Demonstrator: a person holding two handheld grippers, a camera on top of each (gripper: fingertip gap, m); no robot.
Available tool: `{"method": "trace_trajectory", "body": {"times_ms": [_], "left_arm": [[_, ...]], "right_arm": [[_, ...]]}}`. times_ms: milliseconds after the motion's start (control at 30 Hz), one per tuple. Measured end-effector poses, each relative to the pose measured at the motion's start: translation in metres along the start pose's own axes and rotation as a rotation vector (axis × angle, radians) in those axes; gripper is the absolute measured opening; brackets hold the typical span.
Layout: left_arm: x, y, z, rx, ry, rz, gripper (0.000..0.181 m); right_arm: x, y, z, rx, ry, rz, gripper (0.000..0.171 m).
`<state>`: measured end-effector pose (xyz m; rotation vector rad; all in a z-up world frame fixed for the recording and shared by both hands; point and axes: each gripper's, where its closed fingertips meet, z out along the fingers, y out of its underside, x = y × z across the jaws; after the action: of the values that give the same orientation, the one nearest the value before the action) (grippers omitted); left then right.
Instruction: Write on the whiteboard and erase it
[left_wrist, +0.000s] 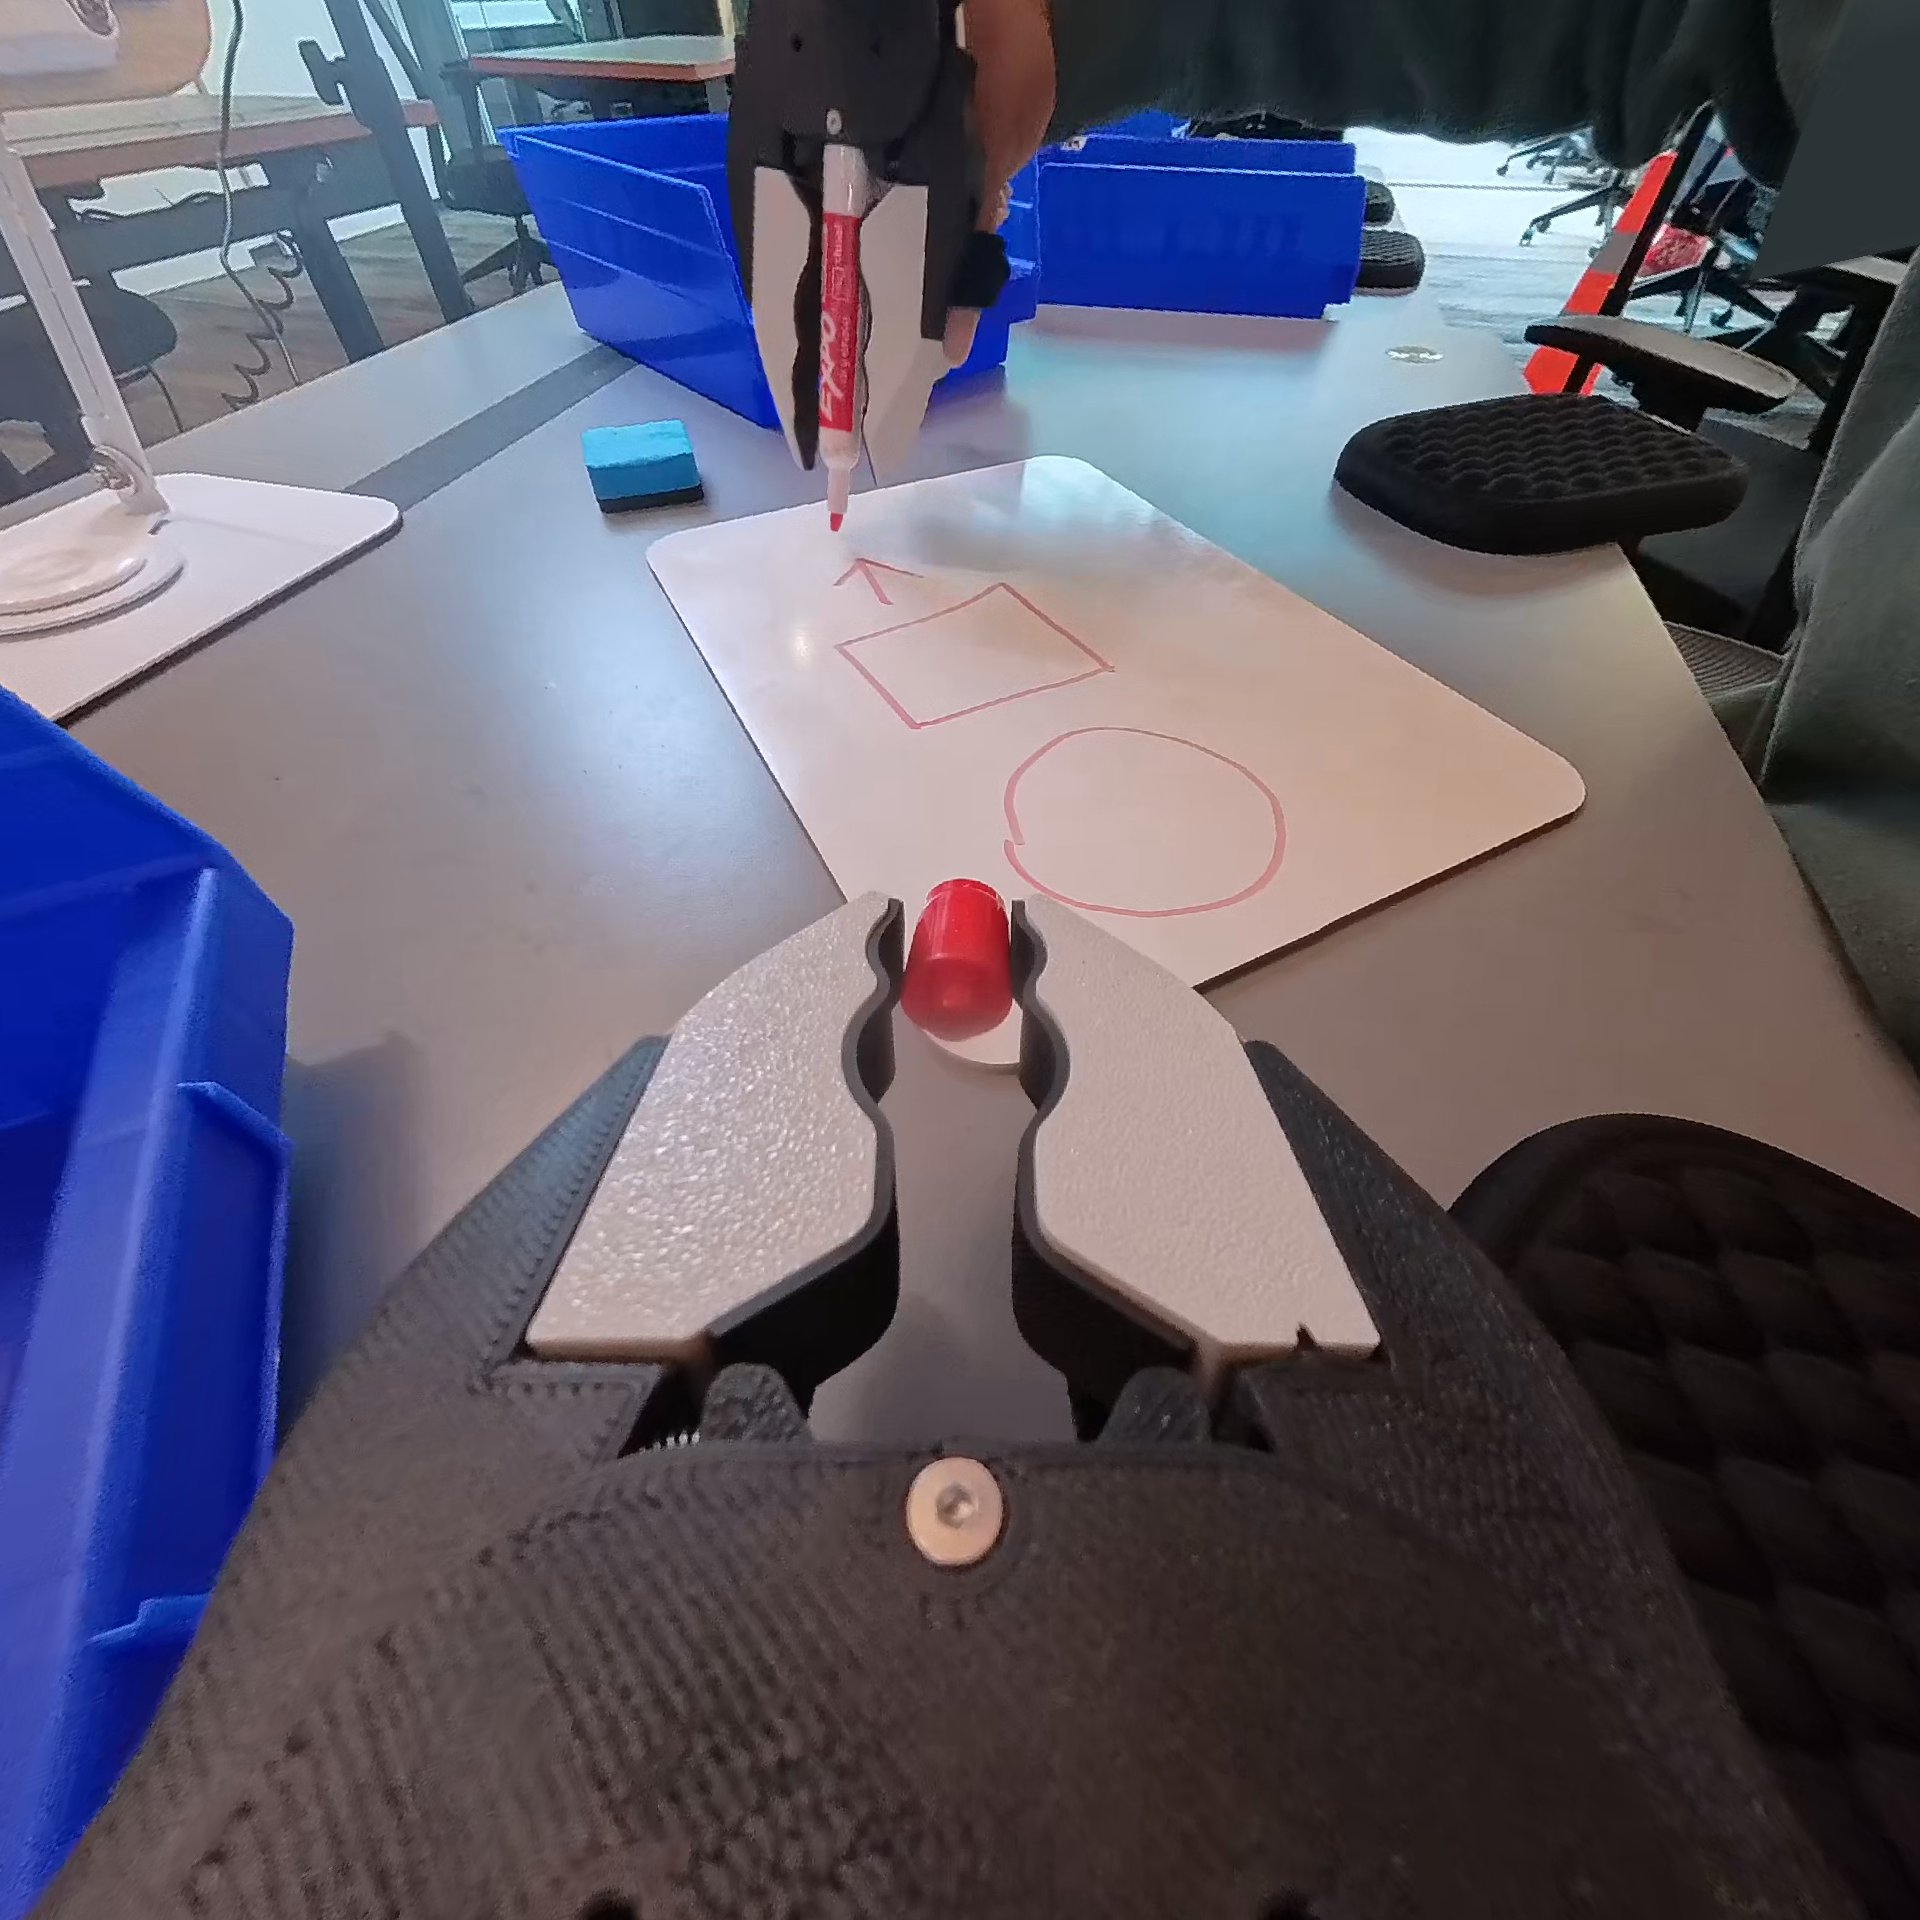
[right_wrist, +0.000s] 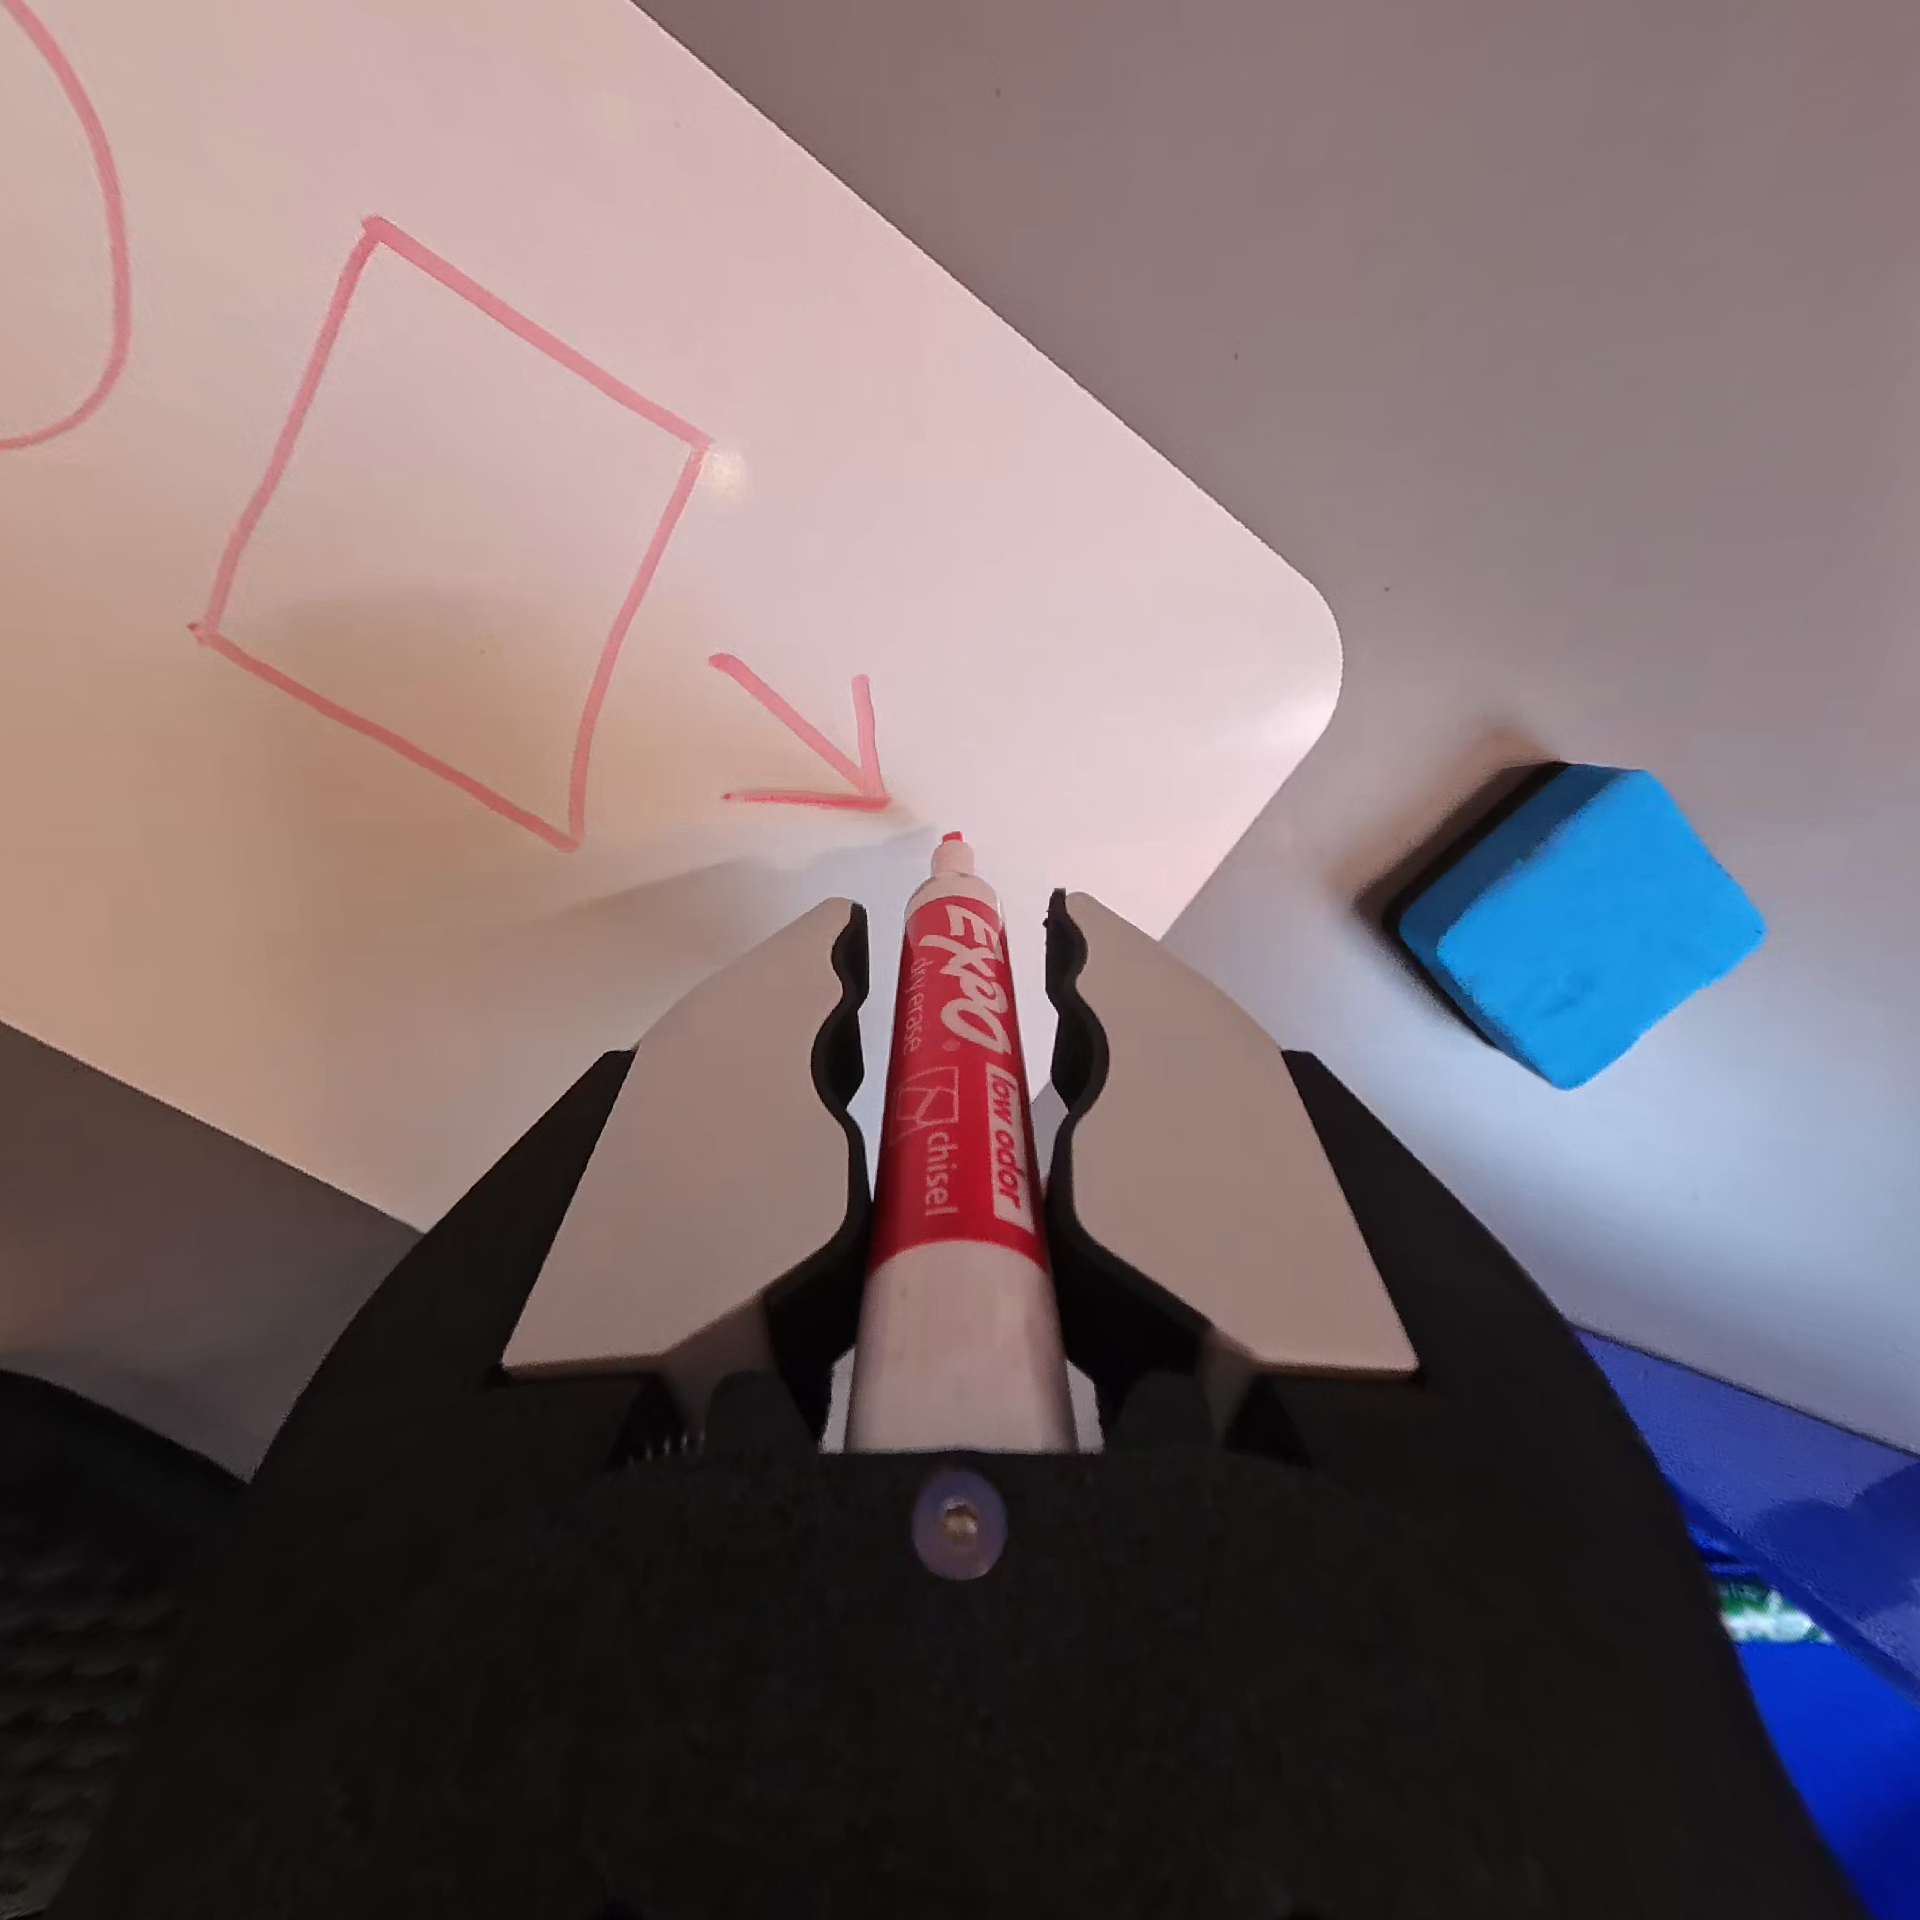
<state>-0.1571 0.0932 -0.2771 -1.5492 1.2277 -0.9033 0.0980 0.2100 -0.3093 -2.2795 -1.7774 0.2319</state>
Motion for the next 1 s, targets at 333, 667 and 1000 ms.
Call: {"method": "trace_trajectory", "body": {"times_ms": [333, 667, 1000], "left_arm": [[0.001, -0.001, 0.0, 0.005, 0.006, -0.008, 0.02], [0.001, -0.001, 0.0, 0.007, 0.008, -0.014, 0.02], [0.001, -0.001, 0.0, 0.005, 0.009, -0.013, 0.02]], "right_arm": [[0.008, -0.016, 0.01, -0.009, -0.008, -0.033, 0.033], [0.026, -0.007, 0.009, -0.046, 0.03, -0.014, 0.033], [-0.01, 0.009, 0.006, -0.097, -0.036, -0.035, 0.033]]}}
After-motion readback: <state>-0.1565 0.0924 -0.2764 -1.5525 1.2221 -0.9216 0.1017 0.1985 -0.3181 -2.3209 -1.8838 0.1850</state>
